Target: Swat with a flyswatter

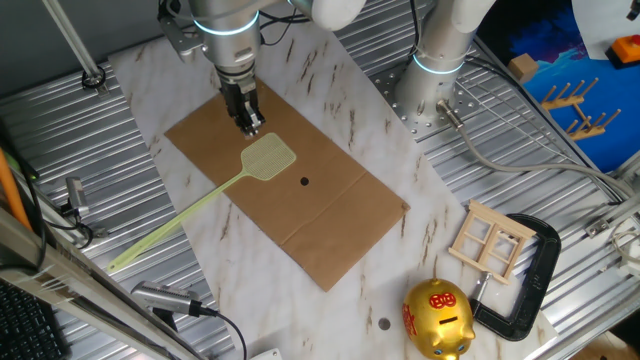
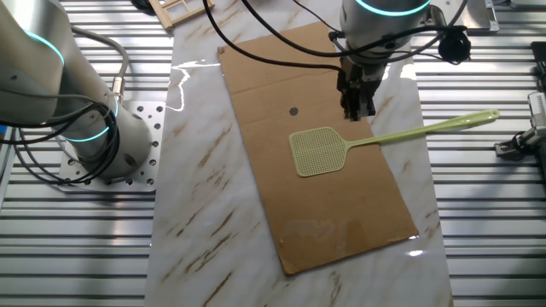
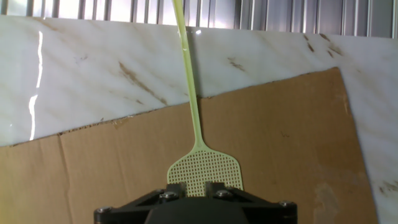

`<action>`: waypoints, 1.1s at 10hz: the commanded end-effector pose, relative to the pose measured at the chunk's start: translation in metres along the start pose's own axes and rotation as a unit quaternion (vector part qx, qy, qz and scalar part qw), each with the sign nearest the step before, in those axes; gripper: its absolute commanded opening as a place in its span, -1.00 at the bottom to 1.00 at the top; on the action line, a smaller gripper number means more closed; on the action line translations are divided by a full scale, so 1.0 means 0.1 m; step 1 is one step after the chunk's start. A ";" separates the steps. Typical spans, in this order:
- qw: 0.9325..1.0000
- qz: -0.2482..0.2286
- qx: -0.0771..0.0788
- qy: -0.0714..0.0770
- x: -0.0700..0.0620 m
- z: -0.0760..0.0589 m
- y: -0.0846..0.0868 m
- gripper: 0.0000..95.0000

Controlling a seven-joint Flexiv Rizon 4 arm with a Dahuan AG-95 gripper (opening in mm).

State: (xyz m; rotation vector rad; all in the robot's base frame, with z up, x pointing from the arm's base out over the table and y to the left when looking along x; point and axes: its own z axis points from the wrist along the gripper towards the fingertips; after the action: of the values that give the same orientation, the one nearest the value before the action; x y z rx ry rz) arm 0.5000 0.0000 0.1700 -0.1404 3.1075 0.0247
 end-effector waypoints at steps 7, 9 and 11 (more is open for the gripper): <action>1.000 0.006 0.000 0.002 0.00 -0.01 0.00 -1.00; 1.000 0.006 0.000 0.002 0.00 -0.01 0.00 -1.00; 1.000 0.006 0.000 0.002 0.00 -0.01 0.00 -1.00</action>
State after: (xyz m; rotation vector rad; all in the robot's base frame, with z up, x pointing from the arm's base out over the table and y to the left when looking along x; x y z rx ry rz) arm 0.4994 0.0003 0.1708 -0.1228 3.1127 0.0238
